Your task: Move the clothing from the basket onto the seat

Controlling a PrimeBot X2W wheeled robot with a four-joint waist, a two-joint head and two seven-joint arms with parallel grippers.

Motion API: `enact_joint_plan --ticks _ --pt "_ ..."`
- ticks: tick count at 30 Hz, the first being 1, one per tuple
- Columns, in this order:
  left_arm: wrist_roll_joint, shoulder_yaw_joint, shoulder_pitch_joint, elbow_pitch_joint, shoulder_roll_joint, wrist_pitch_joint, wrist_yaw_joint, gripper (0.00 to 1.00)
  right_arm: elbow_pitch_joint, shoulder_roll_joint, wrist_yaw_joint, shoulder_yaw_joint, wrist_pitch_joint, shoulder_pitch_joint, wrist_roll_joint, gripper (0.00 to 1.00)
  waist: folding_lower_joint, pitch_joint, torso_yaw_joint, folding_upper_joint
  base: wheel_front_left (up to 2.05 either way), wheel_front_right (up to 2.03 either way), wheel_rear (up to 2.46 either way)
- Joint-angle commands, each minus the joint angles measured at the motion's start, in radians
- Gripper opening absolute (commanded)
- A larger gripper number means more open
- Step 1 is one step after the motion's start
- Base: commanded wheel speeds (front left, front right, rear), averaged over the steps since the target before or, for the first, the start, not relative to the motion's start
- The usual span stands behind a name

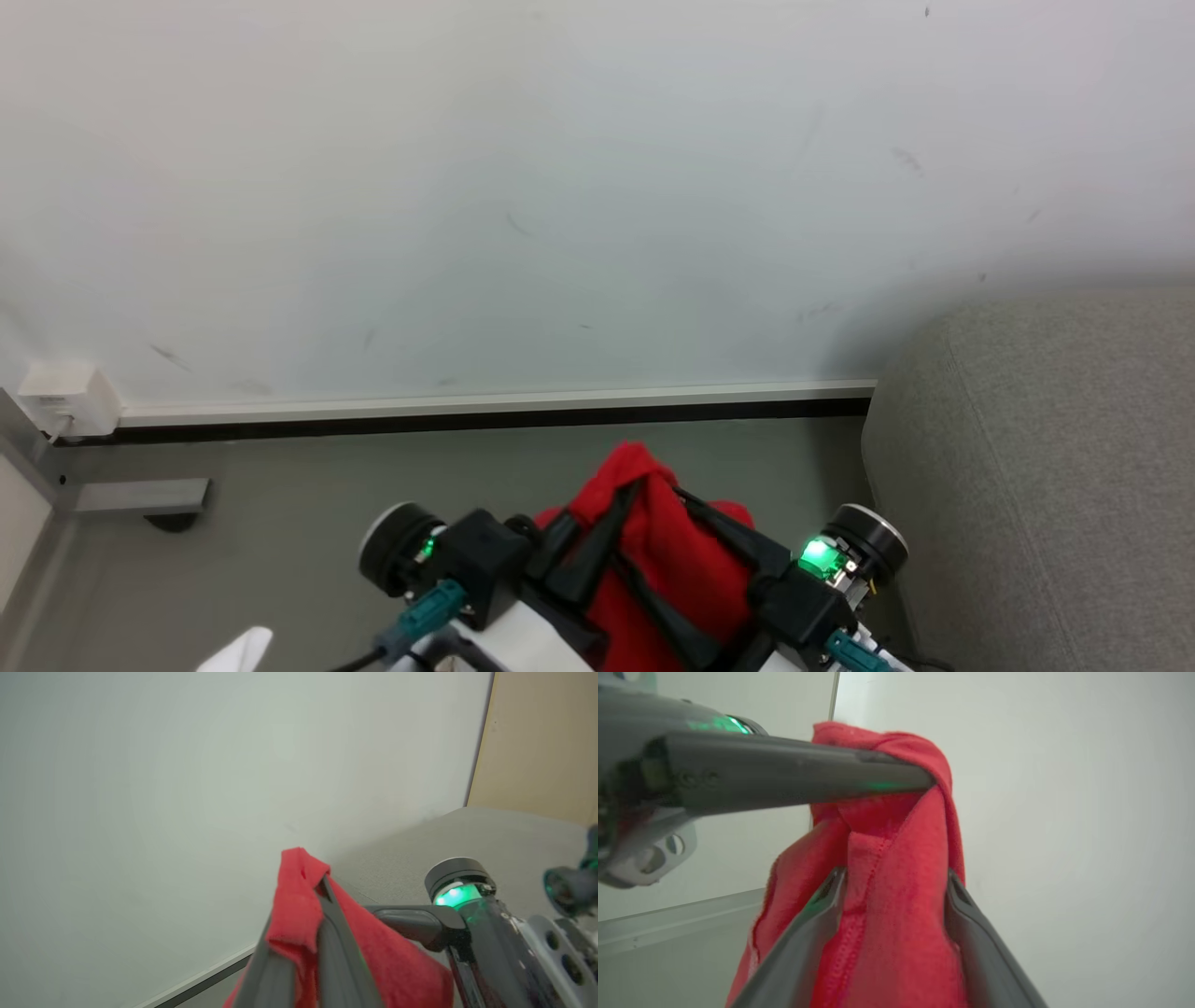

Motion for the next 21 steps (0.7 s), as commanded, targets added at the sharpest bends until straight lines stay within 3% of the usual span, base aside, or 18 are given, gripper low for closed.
enact_joint_plan --ticks 1,2,3,4,5,8,10,11,12,21 --pt "-0.022 -0.020 -0.010 -0.014 -0.006 0.003 -0.008 0.00 0.042 0.001 -0.002 0.016 0.000 -0.015 0.024 1.00 -0.0001 -0.003 0.004 -0.0001 0.00 0.00 0.00" --pt "-0.029 -0.029 -0.010 -0.017 -0.007 0.005 -0.012 0.00 0.063 0.007 -0.002 0.027 0.000 -0.017 0.046 1.00 -0.0001 -0.004 0.005 -0.0001 0.00 0.00 0.00" --pt "-0.036 -0.039 -0.010 -0.021 -0.007 0.005 -0.013 0.00 0.087 0.009 -0.002 0.039 0.000 -0.021 0.071 0.49 -0.0001 -0.006 0.007 -0.0001 0.00 0.00 0.00" --pt "-0.041 -0.046 -0.009 -0.024 -0.006 0.006 -0.015 0.00 0.108 0.012 -0.002 0.050 0.000 -0.026 0.098 0.09 -0.0001 -0.007 0.009 -0.0001 0.00 0.00 0.00" --pt "-0.046 -0.049 -0.009 -0.027 -0.004 0.006 -0.015 0.00 0.118 0.015 -0.002 0.052 0.000 -0.035 0.121 0.00 -0.0001 -0.007 0.010 -0.0001 0.00 0.00 0.00" --pt "-0.047 -0.038 -0.002 -0.018 0.003 -0.004 -0.004 0.00 0.133 0.021 -0.002 0.044 0.000 -0.044 0.173 0.00 -0.0001 -0.006 0.008 -0.0001 0.00 0.00 0.00" --pt "-0.046 -0.035 0.003 -0.005 0.007 -0.011 0.003 0.44 0.131 0.018 -0.002 0.022 0.000 -0.046 0.193 0.00 -0.0001 -0.002 0.004 -0.0001 0.00 0.00 0.00" --pt "-0.046 -0.033 0.006 0.001 0.008 -0.018 0.005 0.92 0.127 0.014 -0.002 0.007 0.000 -0.047 0.194 0.00 -0.0001 0.000 0.000 -0.0001 0.00 0.00 0.00" --pt "-0.046 -0.031 0.008 0.006 0.008 -0.020 0.009 1.00 0.125 0.008 -0.002 -0.005 0.000 -0.048 0.194 0.00 -0.0001 0.002 -0.004 -0.0001 0.00 0.00 0.00" --pt "-0.044 -0.041 0.024 0.070 0.000 -0.064 0.026 1.00 0.056 -0.047 -0.002 -0.144 0.000 -0.051 0.176 0.00 -0.0001 0.032 -0.084 -0.0001 0.00 0.00 0.00"
